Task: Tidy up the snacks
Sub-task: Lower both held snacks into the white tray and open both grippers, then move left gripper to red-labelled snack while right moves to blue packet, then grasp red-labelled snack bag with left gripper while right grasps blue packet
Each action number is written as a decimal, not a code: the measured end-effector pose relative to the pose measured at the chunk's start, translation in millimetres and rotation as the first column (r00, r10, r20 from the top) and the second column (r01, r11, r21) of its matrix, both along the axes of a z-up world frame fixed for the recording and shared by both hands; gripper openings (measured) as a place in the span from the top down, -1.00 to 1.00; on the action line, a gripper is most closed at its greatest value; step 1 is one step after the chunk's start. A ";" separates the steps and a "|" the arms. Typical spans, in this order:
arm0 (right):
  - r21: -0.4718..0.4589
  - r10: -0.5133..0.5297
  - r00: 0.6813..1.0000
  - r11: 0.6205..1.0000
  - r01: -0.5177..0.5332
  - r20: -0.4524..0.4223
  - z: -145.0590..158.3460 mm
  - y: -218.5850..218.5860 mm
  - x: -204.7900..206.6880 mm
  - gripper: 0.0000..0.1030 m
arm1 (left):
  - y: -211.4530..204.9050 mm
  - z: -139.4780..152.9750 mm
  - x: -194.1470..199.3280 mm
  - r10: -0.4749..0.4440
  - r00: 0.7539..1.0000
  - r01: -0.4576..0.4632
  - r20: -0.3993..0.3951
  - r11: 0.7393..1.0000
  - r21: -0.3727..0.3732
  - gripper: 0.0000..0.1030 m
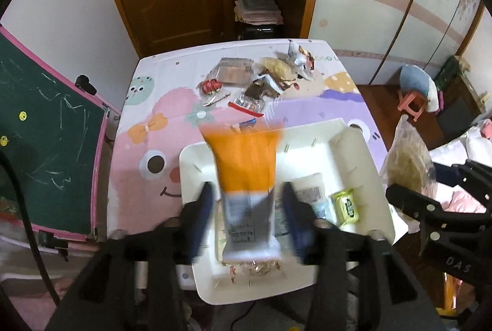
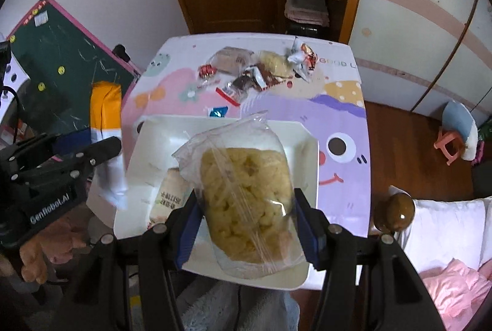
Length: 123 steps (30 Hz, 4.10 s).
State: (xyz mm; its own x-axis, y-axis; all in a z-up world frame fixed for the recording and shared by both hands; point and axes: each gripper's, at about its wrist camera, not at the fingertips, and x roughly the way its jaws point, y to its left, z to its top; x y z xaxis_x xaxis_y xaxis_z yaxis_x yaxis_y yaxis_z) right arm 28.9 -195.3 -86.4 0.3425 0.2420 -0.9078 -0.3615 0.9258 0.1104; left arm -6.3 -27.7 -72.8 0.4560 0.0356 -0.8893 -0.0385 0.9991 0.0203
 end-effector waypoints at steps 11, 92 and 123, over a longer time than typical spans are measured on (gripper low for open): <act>0.002 -0.018 0.998 1.000 0.018 0.067 21.7 -9.1 -25.9 -0.34 | -3.2 11.9 -27.2 0.021 0.998 -0.023 0.059 0.999 0.035 -0.67; -0.119 0.042 0.897 0.987 -0.105 -0.441 -220.7 165.0 193.8 0.45 | 146.2 -165.2 266.5 -0.035 0.982 0.019 -0.187 0.996 -0.087 -0.77; 0.055 -0.240 0.934 0.963 0.263 -0.264 -145.3 43.2 211.8 0.50 | 120.7 -216.2 307.1 0.095 0.973 -0.102 -0.208 0.995 -0.022 0.10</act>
State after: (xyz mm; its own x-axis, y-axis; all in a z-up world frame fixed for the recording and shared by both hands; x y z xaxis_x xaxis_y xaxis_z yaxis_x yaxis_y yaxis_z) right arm 240.7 -152.1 -231.6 0.1645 0.2604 -0.9514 -0.0680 0.9652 0.2524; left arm 300.8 93.0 -289.0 0.2579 0.0404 -0.9653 -0.1347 0.9909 0.0055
